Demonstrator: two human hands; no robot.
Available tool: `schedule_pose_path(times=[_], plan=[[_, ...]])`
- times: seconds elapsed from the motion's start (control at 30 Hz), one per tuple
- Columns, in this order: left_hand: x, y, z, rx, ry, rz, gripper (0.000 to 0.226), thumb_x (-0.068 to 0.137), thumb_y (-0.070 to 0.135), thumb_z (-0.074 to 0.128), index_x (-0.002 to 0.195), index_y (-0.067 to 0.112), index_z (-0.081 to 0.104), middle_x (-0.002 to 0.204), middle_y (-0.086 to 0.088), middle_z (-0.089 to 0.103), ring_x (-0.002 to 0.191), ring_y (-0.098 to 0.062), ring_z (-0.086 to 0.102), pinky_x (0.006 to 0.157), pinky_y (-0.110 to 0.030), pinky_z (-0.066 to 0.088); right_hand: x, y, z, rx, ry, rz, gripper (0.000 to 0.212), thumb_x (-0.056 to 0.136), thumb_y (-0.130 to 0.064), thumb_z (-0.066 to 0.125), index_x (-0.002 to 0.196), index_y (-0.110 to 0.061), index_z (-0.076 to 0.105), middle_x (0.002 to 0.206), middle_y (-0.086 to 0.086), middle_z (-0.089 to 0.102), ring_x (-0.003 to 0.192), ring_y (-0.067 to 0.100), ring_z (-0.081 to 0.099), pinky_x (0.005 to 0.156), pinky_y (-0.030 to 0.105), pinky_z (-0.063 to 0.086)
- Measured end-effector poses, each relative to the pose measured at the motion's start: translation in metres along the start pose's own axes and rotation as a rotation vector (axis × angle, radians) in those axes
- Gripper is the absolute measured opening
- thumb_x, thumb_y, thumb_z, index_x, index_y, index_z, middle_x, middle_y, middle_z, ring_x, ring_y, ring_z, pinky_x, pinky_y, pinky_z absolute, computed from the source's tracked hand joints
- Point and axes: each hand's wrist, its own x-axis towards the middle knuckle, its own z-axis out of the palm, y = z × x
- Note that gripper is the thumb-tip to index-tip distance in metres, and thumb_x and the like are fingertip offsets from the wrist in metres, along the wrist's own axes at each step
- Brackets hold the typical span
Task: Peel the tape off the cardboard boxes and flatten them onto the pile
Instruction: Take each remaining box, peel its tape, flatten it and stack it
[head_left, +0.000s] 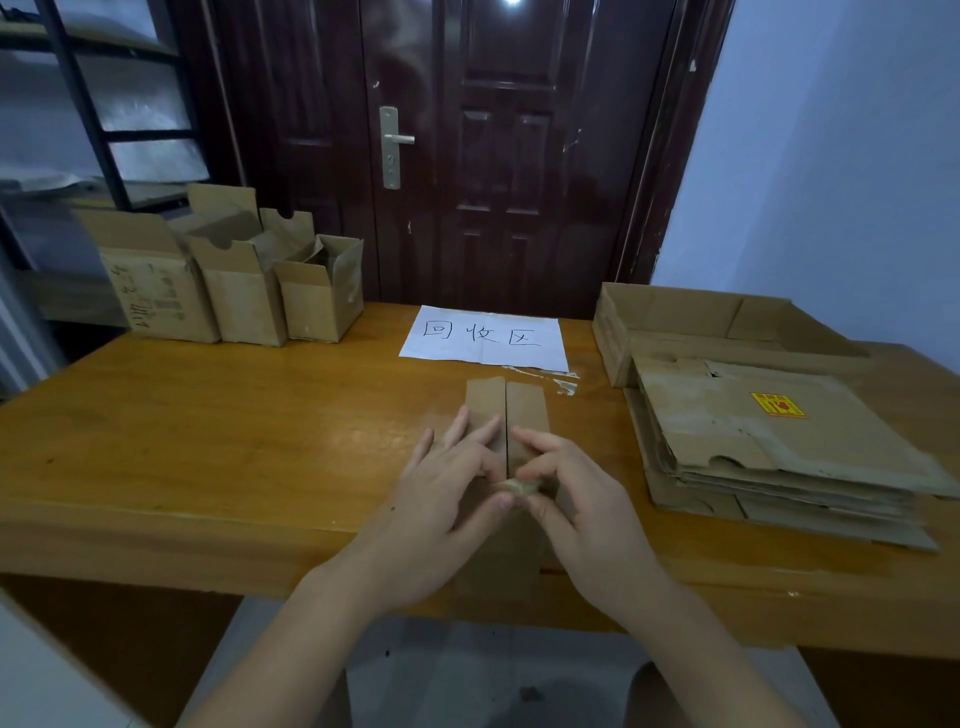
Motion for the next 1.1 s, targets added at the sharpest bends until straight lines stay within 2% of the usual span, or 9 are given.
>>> schedule_pose_path(times=[0.13,0.23,0.47,0.53,0.6,0.67,0.8,0.93,1.1], plan=[[-0.002,-0.003,0.007,0.124,0.065,0.091,0.014,0.1,0.052,0.052,0.107,0.05,0.039,0.167,0.014,0.022,0.157,-0.004,-0.002,0.129,-0.045,0.007,-0.004,0.005,0.001,0.027,-0.045,0.029,0.009,0.1,-0.02,0.057,0.109,-0.022,0.06,0.154,-0.012,0.046,0.147,0.005,0.035,0.117,0.041,0.041],[-0.002,-0.006,0.01,0.116,0.112,0.119,0.017,0.103,0.054,0.046,0.119,0.05,0.042,0.167,0.012,0.025,0.157,-0.005,0.003,0.129,-0.042,0.009,-0.008,0.007,0.003,0.018,-0.053,0.047,0.024,0.102,-0.033,0.047,0.113,-0.018,0.061,0.156,-0.013,0.043,0.151,0.006,0.027,0.119,0.048,0.037],[-0.002,-0.019,0.016,0.227,0.12,0.188,0.026,0.107,0.046,0.037,0.114,0.032,0.058,0.166,0.001,0.029,0.159,-0.019,0.006,0.127,-0.054,0.018,-0.009,-0.003,0.002,0.086,-0.095,0.049,0.012,0.104,-0.035,0.045,0.113,-0.04,0.051,0.159,-0.03,0.029,0.155,0.007,0.012,0.123,0.051,0.028],[-0.004,-0.017,0.015,0.213,0.167,0.233,0.021,0.106,0.04,0.047,0.108,0.028,0.064,0.166,-0.004,0.031,0.158,-0.024,0.012,0.125,-0.055,0.022,-0.011,0.0,0.002,0.047,-0.092,0.011,0.012,0.104,-0.028,0.048,0.11,-0.037,0.052,0.163,-0.021,0.028,0.157,0.012,0.01,0.123,0.055,0.026],[-0.005,-0.013,0.013,0.308,0.298,0.321,0.015,0.1,0.035,0.061,0.098,0.023,0.07,0.157,-0.009,0.045,0.151,-0.028,0.033,0.121,-0.049,0.03,-0.013,0.006,0.003,-0.059,-0.048,-0.045,0.011,0.101,-0.021,0.055,0.108,-0.028,0.057,0.165,-0.008,0.031,0.157,0.021,0.014,0.122,0.057,0.027],[-0.005,-0.01,0.012,0.419,0.377,0.379,0.012,0.096,0.033,0.067,0.092,0.023,0.073,0.135,-0.005,0.062,0.129,-0.022,0.055,0.111,-0.039,0.039,-0.016,0.011,0.006,-0.185,0.036,-0.11,0.015,0.095,-0.013,0.066,0.108,-0.02,0.063,0.159,0.002,0.041,0.153,0.025,0.027,0.12,0.05,0.033],[-0.006,-0.011,0.017,0.405,0.354,0.327,0.015,0.096,0.033,0.064,0.094,0.021,0.073,0.122,0.003,0.067,0.117,-0.015,0.061,0.112,-0.03,0.036,-0.015,0.007,0.011,-0.223,0.123,-0.083,0.014,0.092,-0.013,0.071,0.106,-0.016,0.07,0.144,0.005,0.052,0.138,0.02,0.044,0.114,0.028,0.038],[-0.007,-0.018,0.021,0.363,0.356,0.316,0.014,0.095,0.034,0.068,0.093,0.021,0.073,0.126,0.003,0.064,0.12,-0.014,0.058,0.111,-0.033,0.037,-0.014,0.005,0.012,-0.245,0.052,-0.041,0.015,0.1,-0.019,0.055,0.106,-0.014,0.068,0.152,0.005,0.046,0.146,0.019,0.035,0.119,0.017,0.023],[-0.008,-0.026,0.027,0.359,0.352,0.322,0.015,0.096,0.036,0.066,0.095,0.022,0.072,0.131,0.003,0.061,0.125,-0.014,0.054,0.111,-0.035,0.038,-0.017,0.01,0.01,-0.318,-0.042,-0.099,0.019,0.103,-0.025,0.05,0.11,-0.018,0.067,0.161,0.006,0.036,0.154,0.021,0.024,0.122,0.023,0.022]])
